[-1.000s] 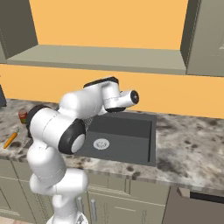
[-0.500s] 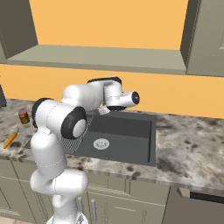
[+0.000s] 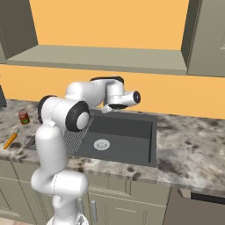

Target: Turn on the sink faucet. Then move the carrot from the counter to the sink. Turn off the sink. Move the vegetable from the sink to the pot next to the stove. Finally move the pot to the rear left burner.

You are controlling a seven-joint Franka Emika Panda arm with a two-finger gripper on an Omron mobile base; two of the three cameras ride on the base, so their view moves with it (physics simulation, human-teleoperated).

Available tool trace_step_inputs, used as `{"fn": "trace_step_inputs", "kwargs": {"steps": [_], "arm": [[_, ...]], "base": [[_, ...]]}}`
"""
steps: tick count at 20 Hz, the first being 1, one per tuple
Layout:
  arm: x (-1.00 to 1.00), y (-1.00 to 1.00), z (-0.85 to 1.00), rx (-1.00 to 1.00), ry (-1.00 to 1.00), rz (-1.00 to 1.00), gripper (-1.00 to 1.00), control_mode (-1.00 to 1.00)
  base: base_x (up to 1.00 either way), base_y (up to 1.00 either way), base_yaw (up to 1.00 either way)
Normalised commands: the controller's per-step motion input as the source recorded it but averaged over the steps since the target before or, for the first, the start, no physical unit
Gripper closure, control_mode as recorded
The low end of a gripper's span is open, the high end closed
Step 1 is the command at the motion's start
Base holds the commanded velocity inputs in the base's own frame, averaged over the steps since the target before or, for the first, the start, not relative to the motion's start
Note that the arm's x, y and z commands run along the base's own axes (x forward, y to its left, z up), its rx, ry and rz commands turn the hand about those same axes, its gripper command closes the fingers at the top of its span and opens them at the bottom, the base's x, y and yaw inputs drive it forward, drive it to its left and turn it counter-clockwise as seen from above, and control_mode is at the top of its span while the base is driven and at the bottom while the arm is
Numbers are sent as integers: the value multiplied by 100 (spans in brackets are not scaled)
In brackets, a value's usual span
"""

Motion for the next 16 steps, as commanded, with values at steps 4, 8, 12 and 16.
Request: {"fn": "trace_step_inputs", "kwargs": {"steps": [4, 8, 12, 16], "arm": [[31, 3, -9, 0, 0, 0, -100, -100], [26, 4, -11, 0, 0, 0, -100, -100], [26, 2, -11, 0, 0, 0, -100, -100], [22, 0, -11, 0, 0, 0, -100, -100]], "base": [[0, 0, 0], [0, 0, 0], [0, 0, 0], [0, 0, 0]]}}
